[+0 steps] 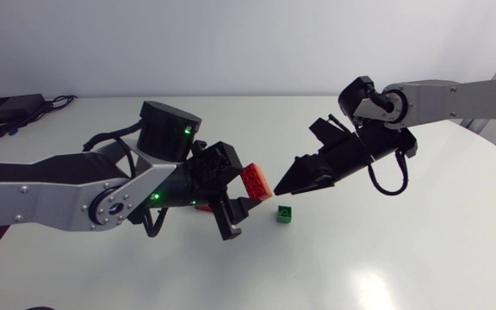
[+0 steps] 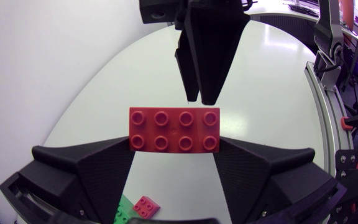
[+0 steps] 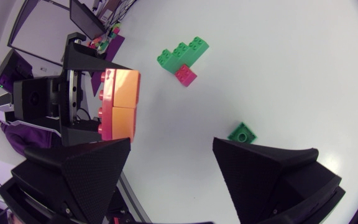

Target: Disassemble duplo

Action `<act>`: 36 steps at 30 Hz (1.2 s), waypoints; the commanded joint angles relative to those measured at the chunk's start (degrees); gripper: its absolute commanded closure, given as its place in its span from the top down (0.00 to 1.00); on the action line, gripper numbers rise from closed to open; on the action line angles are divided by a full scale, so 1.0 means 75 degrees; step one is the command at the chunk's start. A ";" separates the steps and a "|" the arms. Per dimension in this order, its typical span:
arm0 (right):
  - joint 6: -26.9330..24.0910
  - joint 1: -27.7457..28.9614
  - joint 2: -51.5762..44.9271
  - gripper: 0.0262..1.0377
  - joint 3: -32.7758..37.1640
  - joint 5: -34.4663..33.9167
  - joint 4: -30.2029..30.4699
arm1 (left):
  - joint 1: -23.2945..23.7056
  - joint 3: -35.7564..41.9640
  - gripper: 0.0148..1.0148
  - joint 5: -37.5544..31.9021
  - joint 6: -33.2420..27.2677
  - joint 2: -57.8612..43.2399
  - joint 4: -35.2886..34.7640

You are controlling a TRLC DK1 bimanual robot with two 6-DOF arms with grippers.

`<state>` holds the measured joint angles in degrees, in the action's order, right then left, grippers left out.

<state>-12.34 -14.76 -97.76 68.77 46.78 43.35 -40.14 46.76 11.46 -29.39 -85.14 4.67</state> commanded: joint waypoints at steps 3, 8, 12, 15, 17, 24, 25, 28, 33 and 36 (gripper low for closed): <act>0.0251 -0.0129 0.0202 0.86 0.0135 0.0149 0.0079 | -0.0261 -0.0247 0.41 -0.0204 -0.0172 -0.0366 0.0374; 0.0333 -0.0340 0.0378 0.86 0.0053 0.0137 0.0020 | -0.0273 -0.0282 0.41 -0.0204 -0.0148 -0.0601 0.0620; 0.0391 -0.0457 0.0401 0.84 -0.0053 0.0149 -0.0073 | -0.0273 -0.0235 0.41 -0.0275 -0.0148 -0.0870 0.0831; 0.0426 -0.0516 0.0436 0.77 -0.0181 0.0137 -0.0226 | -0.0308 -0.0094 0.41 -0.0298 -0.0101 -0.0929 0.0831; 0.0426 -0.0551 0.0436 0.72 -0.0275 0.0137 -0.0296 | -0.0367 0.0023 0.41 -0.0310 -0.0043 -0.0917 0.0831; 0.0426 -0.0633 0.0389 0.67 -0.0463 0.0114 -0.0507 | -0.0554 0.0245 0.41 -0.0392 0.0074 -0.0882 0.0761; 0.0426 -0.0633 0.0389 0.63 -0.0486 0.0114 -0.0542 | -0.0554 0.0245 0.41 -0.0392 0.0074 -0.0894 0.0761; 0.0426 -0.0668 0.0354 0.56 -0.0568 0.0114 -0.0624 | -0.0554 0.0234 0.41 -0.0404 0.0110 -0.0894 0.0784; 0.0415 -0.0762 0.0401 0.33 -0.0685 0.0067 -0.0718 | -0.0484 0.0222 0.41 -0.0404 0.0133 -0.0858 0.0819; 0.0403 -0.0797 0.0518 0.32 -0.0756 0.0043 -0.0753 | -0.0449 0.0222 0.41 -0.0415 0.0192 -0.0800 0.0831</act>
<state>-8.40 -19.84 -95.18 64.97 47.37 38.15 -43.94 47.18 8.34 -28.91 -90.87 9.91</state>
